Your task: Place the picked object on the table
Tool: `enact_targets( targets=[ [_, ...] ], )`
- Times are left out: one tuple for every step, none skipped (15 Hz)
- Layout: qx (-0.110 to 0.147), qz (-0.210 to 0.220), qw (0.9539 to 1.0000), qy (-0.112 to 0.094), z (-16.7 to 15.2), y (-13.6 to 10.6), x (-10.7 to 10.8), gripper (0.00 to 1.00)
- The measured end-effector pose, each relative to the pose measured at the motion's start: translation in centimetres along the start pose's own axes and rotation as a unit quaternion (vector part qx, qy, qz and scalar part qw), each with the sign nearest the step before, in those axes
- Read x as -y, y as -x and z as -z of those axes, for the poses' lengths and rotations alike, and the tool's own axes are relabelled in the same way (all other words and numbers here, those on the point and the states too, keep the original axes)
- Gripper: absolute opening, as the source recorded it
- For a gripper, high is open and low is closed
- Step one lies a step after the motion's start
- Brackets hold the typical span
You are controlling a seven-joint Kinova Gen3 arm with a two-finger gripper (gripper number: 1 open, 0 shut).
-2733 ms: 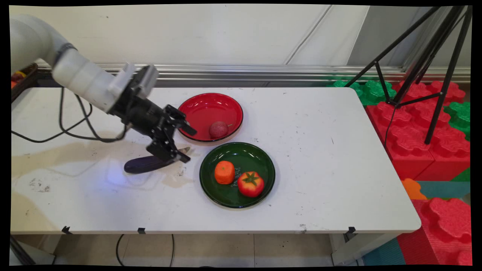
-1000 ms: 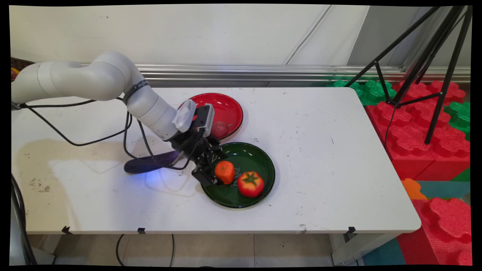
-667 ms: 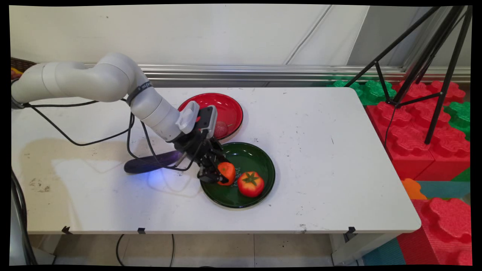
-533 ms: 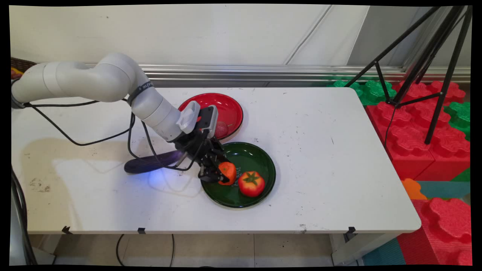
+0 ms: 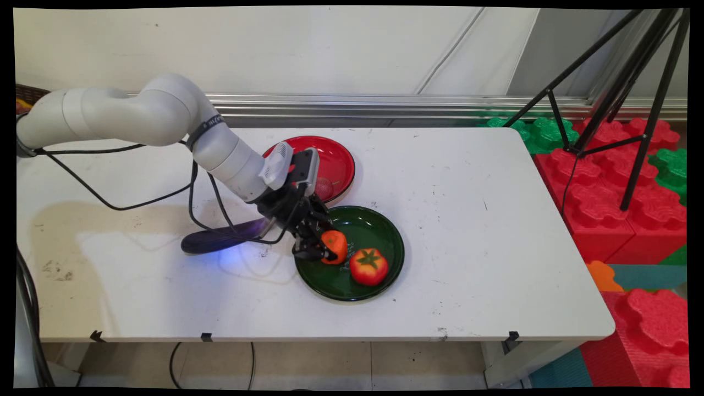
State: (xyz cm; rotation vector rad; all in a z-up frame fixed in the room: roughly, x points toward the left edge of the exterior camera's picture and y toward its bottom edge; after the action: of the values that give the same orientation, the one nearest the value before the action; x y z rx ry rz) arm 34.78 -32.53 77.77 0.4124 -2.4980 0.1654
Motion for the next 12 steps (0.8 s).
enact_targets(
  targets=[
    [-0.001, 0.0, 1.0, -0.001, 0.2, 0.0, 0.0, 0.0],
    [-0.004, 0.002, 1.0, -0.001, 0.4, 0.0, 0.0, 0.0],
    [-0.007, 0.004, 1.0, -0.002, 0.8, -0.1, -0.1, 0.0],
    [-0.01, 0.006, 0.9999, -0.003, 1.2, -0.1, -0.2, 0.0],
    [-0.012, 0.007, 0.9999, -0.004, 1.5, -0.1, -0.2, 0.0],
    [-0.016, 0.008, 0.9998, -0.004, 2.0, -0.2, -0.3, 0.0],
    [-0.018, 0.009, 0.9998, -0.005, 2.3, -0.2, -0.4, 0.0],
    [-0.023, 0.01, 0.9997, -0.006, 2.9, -0.2, -0.5, 0.0],
    [-0.026, 0.01, 0.9996, -0.007, 3.5, -0.3, -0.7, 0.0],
    [-0.032, 0.011, 0.9994, -0.008, 4.6, -0.3, -0.9, 0.0],
    [-0.036, 0.01, 0.9993, -0.009, 5.4, -0.2, -1.1, 0.0],
    [-0.039, 0.009, 0.9991, -0.009, 6.1, -0.2, -1.3, 0.0]
  ],
)
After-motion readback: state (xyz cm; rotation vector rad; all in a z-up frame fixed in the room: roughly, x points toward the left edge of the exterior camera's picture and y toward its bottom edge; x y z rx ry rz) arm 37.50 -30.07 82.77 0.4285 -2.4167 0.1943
